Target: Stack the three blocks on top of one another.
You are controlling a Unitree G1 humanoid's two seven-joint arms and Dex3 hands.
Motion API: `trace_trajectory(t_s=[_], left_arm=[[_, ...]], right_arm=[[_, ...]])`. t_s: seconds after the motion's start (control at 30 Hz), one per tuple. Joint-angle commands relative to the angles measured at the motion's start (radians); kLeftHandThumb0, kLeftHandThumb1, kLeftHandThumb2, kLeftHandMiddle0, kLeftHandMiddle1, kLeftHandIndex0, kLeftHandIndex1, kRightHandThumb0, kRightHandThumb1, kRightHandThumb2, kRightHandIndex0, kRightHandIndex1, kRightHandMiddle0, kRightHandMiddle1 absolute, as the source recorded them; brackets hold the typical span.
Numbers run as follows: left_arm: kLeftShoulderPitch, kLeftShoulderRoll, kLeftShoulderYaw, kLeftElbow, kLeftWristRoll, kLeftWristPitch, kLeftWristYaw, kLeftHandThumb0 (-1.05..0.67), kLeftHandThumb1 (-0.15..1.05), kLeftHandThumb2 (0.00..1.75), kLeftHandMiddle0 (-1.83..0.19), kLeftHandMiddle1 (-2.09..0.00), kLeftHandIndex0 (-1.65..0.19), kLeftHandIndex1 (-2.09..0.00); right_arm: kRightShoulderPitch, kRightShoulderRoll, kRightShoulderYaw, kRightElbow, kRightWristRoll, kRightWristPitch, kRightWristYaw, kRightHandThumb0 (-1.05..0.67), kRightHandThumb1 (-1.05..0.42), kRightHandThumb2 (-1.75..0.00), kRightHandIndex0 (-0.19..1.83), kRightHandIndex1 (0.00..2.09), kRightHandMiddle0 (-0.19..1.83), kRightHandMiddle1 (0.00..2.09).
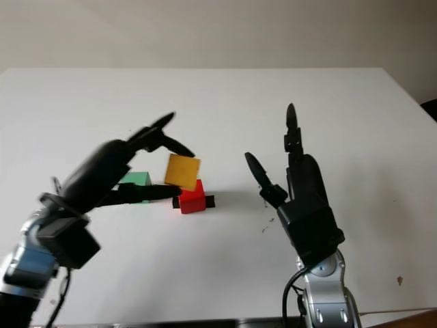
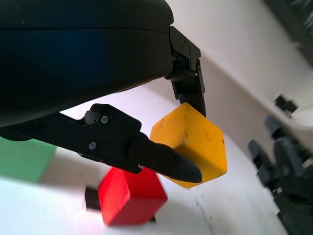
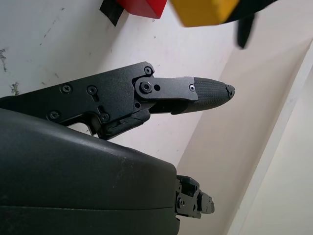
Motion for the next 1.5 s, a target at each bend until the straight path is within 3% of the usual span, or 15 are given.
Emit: trace_trajectory(t_s=[0.0,0.1,0.3,0.73,1.03,1.47], left_arm=[[-0.028,-0.018,-0.019,0.028,0.008,-0.005,0.018,-0.51,1.05,0.24,-0.11,-0.06,-0.14,-1.55],[-0.030,-0.043,-0.045,0.075,0.017,-0.021,0.036,-0.50,1.05,0.28,-0.11,-0.05,-0.06,-1.75],[-0.028,-0.063,-0.064,0.118,0.028,-0.042,0.073,-0.48,1.05,0.30,-0.10,-0.05,0.00,-1.76],[0.007,-0.076,-0.045,0.089,0.042,-0.022,0.155,-0.48,1.05,0.34,-0.11,-0.05,0.10,-2.04],[0.004,-0.066,-0.028,0.062,0.078,-0.011,0.212,-0.48,1.05,0.35,-0.15,-0.06,0.01,-1.95],[-0.004,-0.035,-0.028,0.041,0.089,0.017,0.187,-0.48,1.05,0.33,-0.14,-0.05,-0.08,-1.85]], right_arm=[[0.004,0.007,-0.005,-0.013,0.002,-0.009,-0.005,-0.66,-1.05,-0.37,-0.16,0.05,-0.10,0.05],[0.004,0.005,-0.004,-0.010,0.006,-0.017,-0.004,-0.65,-1.05,-0.37,-0.17,0.05,-0.11,0.05],[0.005,0.004,-0.004,-0.007,0.009,-0.019,-0.002,-0.64,-1.05,-0.37,-0.17,0.05,-0.12,0.05],[0.002,0.007,-0.006,-0.007,0.016,-0.007,0.002,-0.64,-1.05,-0.36,-0.18,0.05,-0.12,0.05],[0.002,0.006,-0.004,-0.004,0.016,-0.009,0.009,-0.65,-1.05,-0.36,-0.18,0.05,-0.12,0.05],[0.005,0.014,0.000,-0.007,0.015,-0.006,0.005,-0.64,-1.05,-0.35,-0.18,0.05,-0.12,0.05]])
